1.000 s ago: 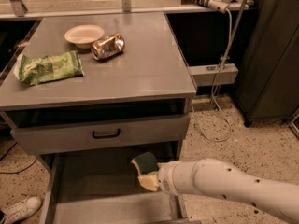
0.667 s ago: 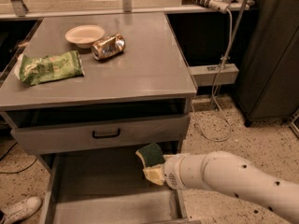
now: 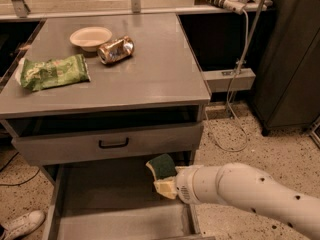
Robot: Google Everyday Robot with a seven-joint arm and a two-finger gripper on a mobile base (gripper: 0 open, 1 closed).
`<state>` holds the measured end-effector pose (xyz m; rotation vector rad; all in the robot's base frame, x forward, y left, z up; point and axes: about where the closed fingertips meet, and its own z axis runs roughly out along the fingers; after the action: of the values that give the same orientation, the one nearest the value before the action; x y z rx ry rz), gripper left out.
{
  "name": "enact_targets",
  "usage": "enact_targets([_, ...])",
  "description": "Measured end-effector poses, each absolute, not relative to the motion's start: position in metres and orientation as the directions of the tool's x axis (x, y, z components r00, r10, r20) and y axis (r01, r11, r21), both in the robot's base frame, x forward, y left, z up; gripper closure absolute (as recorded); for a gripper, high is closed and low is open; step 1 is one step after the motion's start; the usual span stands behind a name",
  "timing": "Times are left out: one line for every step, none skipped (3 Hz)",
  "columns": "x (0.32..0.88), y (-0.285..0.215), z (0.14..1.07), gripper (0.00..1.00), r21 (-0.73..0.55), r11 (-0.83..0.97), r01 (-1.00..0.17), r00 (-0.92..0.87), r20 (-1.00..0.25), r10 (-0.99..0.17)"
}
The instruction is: Pick sponge from middle drawer and place on counter
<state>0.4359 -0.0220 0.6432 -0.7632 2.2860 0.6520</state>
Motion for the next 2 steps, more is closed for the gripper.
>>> enact_targets([0.442, -0.032, 0.686, 1.00, 0.187, 0.728, -0.660, -0.602, -0.711, -0.363])
enact_targets([0.449, -0.048, 0.748, 1.00, 0.107, 0.758, -0.643, -0.564, -0.736, -0.374])
